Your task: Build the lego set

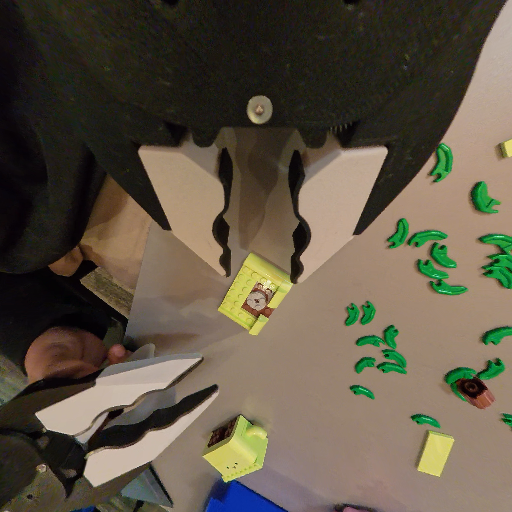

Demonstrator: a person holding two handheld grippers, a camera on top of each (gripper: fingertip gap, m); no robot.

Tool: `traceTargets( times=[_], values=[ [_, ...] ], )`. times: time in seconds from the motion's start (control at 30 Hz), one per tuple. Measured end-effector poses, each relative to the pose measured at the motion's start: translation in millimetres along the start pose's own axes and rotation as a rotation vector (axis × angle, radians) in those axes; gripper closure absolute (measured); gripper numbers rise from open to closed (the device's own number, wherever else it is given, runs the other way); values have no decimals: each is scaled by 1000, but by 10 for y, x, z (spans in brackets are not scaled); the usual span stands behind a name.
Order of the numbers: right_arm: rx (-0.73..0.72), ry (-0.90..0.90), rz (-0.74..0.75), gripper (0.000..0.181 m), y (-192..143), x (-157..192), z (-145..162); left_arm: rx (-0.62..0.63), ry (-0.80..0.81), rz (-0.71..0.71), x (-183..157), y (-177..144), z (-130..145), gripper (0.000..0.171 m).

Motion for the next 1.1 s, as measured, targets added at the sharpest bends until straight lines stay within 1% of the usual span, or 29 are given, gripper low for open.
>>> traceTargets(
  times=[0.1,0.2,0.3,0.37,0.43,0.5,0.6,0.67,0.73,0.8,0.87,1.0,1.1],
  values=[
    [0,-18,4,159,35,3,-11,-9,-35,-12,61,-8,0,130],
    [-3,-17,-8,157,81,-8,-39,-48,-76,-19,129,-46,-8,130],
    [-21,-3,-26,155,60,-15,-52,-86,-49,-68,228,-122,-35,129],
    [-50,7,-35,158,28,-22,-69,-43,16,-177,434,-213,-73,129],
    [-63,26,-50,158,11,-34,-79,-9,47,-267,691,-323,-142,130],
    [-63,45,-66,157,6,-46,-84,-5,19,-327,974,-429,-195,131],
    [-67,55,-76,157,-1,-53,-88,-31,-53,-369,1359,-579,-230,136],
    [-67,56,-76,157,0,-55,-88,-4,-72,-395,1584,-641,-207,141],
    [-55,56,-78,157,13,-54,-82,32,-83,-428,1790,-680,-176,143],
    [-39,55,-79,158,31,-53,-74,56,-100,-414,1936,-672,-162,148],
    [-26,56,-81,158,43,-53,-69,98,-112,-410,2050,-638,-138,148],
    [-20,64,-87,158,50,-60,-67,146,-76,-432,2208,-565,-164,148],
    [-13,69,-96,158,60,-65,-67,149,-79,-445,2322,-542,-208,149]
  ],
)
Point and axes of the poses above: each gripper's, where its closed fingertips meet, y out along the fingers, z out of its underside, x = y × z across the jaws, the point moved 7 cm from there along -y, back along the fingers, and after that the axes turned 14 degrees about y, right-handed, at the moved point
